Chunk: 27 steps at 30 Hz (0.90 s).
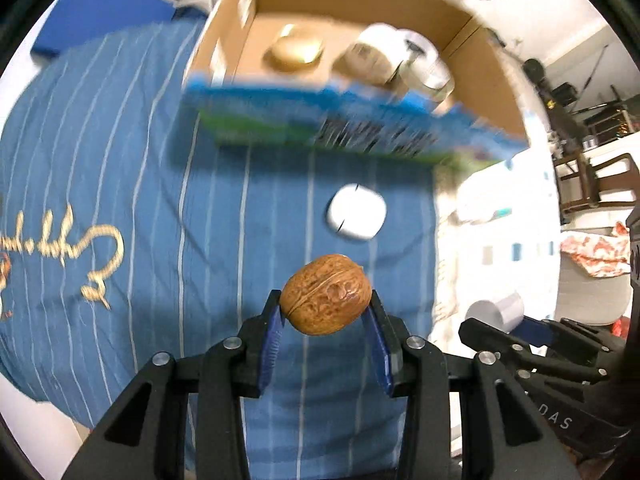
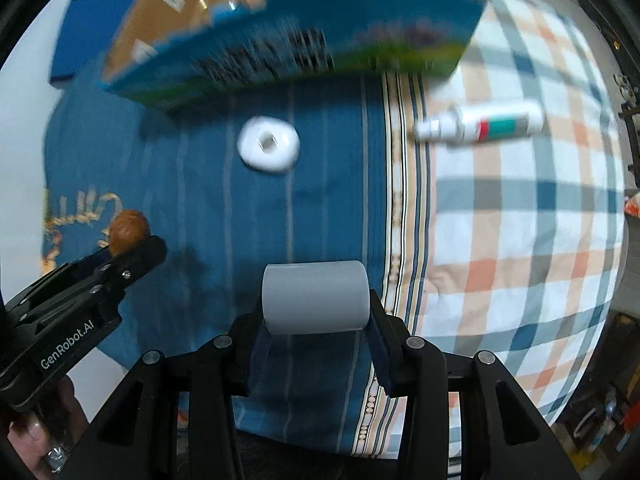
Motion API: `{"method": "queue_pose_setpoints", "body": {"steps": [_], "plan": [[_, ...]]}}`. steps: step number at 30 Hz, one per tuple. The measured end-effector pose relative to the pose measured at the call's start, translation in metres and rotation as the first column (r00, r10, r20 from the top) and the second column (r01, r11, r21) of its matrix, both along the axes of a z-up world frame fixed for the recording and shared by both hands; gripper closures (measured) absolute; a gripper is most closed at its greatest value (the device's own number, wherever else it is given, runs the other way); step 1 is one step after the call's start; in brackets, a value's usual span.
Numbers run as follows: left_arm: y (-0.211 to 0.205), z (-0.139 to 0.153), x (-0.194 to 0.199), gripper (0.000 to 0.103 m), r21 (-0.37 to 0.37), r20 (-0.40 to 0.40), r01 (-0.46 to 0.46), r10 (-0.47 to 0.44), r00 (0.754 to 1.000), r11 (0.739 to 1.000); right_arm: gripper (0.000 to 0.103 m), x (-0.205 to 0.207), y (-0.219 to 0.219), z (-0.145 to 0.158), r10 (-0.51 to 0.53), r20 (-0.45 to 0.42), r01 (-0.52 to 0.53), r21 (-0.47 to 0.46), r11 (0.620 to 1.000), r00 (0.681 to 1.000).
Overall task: Organize rigid objects
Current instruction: 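Carry the walnut with the left tool while the right tool carries the white cylinder into the box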
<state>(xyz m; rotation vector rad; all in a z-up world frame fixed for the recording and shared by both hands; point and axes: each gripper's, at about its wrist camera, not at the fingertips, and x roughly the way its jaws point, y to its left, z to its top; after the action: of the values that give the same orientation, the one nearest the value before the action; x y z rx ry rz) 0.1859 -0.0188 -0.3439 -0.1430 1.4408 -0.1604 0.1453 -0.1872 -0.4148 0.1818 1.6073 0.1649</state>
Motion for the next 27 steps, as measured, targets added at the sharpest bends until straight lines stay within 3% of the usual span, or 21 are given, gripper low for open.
{"method": "queue_pose_setpoints", "body": {"steps": [6, 9, 13, 19, 27], "plan": [[0.009, 0.044, 0.043, 0.067, -0.024, 0.085, 0.015, -0.013, 0.996, 1.000, 0.058, 0.032, -0.007, 0.066, -0.017, 0.130, 0.012, 0.039, 0.999, 0.991], [0.013, 0.051, 0.073, 0.067, -0.036, 0.098, 0.018, -0.014, 0.995, 0.999, 0.058, 0.061, -0.005, 0.088, -0.029, 0.173, 0.020, 0.052, 0.998, 0.984], [0.023, 0.043, 0.115, 0.067, -0.052, 0.077, -0.006, 0.010, 0.997, 0.999, 0.058, 0.095, 0.003, 0.094, -0.057, 0.194, 0.044, 0.069, 0.997, 0.979], [0.042, -0.008, 0.184, 0.067, -0.057, -0.047, -0.063, 0.060, 0.997, 0.996, 0.058, 0.159, 0.011, 0.068, -0.079, 0.159, 0.063, 0.104, 0.993, 0.984], [0.052, -0.080, 0.230, 0.067, -0.012, -0.201, -0.082, 0.078, 0.976, 0.997, 0.058, 0.220, 0.036, 0.000, -0.051, 0.080, 0.046, 0.060, 0.997, 0.996]]}}
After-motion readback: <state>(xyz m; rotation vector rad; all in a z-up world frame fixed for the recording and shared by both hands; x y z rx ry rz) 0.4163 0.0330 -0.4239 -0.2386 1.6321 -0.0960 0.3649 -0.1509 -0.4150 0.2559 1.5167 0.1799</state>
